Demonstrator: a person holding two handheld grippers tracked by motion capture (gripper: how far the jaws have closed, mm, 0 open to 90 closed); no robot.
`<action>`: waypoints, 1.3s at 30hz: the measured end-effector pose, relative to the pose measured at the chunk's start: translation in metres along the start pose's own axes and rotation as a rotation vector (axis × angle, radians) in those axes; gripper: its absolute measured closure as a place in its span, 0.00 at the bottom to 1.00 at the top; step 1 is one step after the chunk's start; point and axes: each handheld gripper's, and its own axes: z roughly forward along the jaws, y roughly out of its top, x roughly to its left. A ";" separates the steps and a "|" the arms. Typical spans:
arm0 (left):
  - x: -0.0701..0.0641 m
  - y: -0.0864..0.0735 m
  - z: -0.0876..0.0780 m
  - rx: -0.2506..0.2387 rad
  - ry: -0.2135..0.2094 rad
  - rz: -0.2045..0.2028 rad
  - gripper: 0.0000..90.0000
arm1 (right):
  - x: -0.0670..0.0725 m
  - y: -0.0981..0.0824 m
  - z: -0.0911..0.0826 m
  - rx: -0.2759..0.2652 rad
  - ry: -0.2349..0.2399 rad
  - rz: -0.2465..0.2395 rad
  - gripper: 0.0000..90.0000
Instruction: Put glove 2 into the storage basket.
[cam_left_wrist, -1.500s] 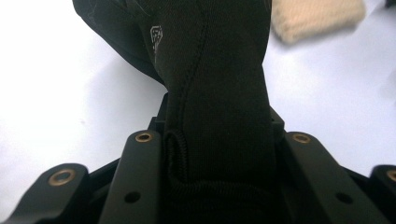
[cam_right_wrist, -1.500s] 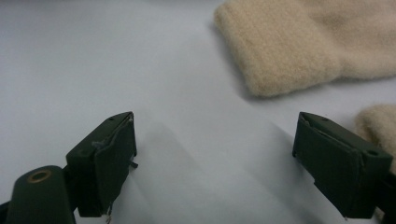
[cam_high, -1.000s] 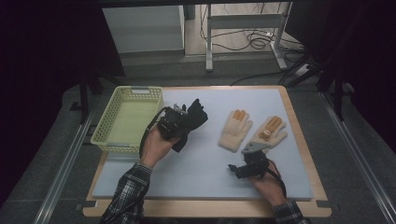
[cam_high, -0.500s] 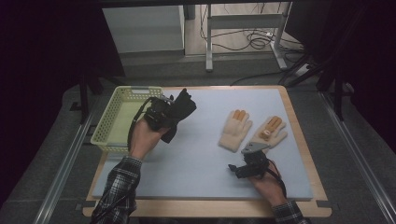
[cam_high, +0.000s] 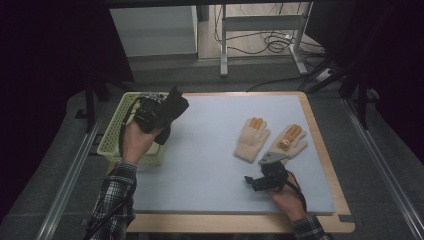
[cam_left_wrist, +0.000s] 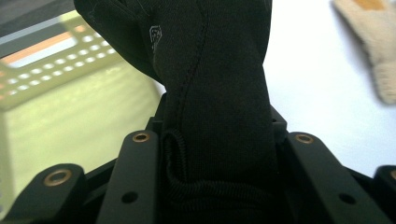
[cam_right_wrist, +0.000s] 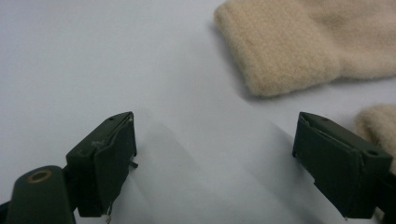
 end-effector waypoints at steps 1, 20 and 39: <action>0.004 -0.001 -0.001 0.000 0.011 -0.007 0.69 | 0.000 0.000 0.000 0.000 0.000 -0.001 0.15; 0.080 -0.033 0.022 0.060 0.135 -0.178 0.67 | 0.000 0.000 0.000 -0.001 0.000 -0.001 0.15; 0.131 -0.050 0.069 0.225 0.121 -0.240 0.64 | 0.000 0.000 0.000 -0.001 0.001 -0.001 0.15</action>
